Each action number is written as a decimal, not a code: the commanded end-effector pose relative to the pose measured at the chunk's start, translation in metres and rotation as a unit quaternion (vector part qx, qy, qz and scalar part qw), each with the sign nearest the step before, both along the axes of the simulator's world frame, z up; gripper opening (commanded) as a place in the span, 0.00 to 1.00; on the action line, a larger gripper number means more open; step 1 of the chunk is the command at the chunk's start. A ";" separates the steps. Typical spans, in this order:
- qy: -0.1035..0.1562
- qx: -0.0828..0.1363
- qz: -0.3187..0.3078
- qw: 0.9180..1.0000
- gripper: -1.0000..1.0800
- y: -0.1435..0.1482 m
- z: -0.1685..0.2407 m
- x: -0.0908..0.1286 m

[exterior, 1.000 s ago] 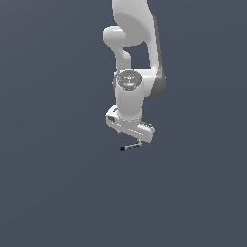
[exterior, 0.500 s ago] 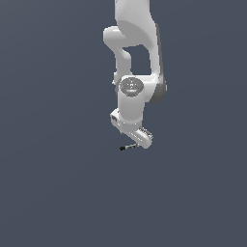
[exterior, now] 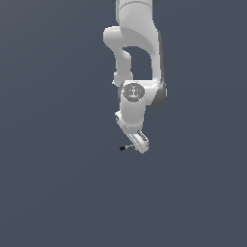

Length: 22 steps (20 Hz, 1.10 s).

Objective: Pick up the object and move it to a goal position.

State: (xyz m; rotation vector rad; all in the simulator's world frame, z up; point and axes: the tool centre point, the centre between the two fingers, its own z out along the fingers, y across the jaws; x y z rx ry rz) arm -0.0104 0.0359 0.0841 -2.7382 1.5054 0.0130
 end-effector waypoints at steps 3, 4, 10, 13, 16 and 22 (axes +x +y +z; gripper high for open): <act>0.001 -0.003 -0.058 0.998 0.96 0.001 -0.009 -0.002; 0.001 -0.004 -0.069 0.998 0.96 0.002 -0.011 -0.002; 0.002 -0.007 -0.121 0.993 0.96 0.003 -0.019 -0.004; 0.002 -0.008 -0.138 0.990 0.96 0.003 -0.022 -0.005; 0.002 -0.009 -0.149 0.989 0.96 0.003 -0.023 -0.005; 0.002 -0.009 -0.152 0.988 0.96 0.003 -0.024 -0.006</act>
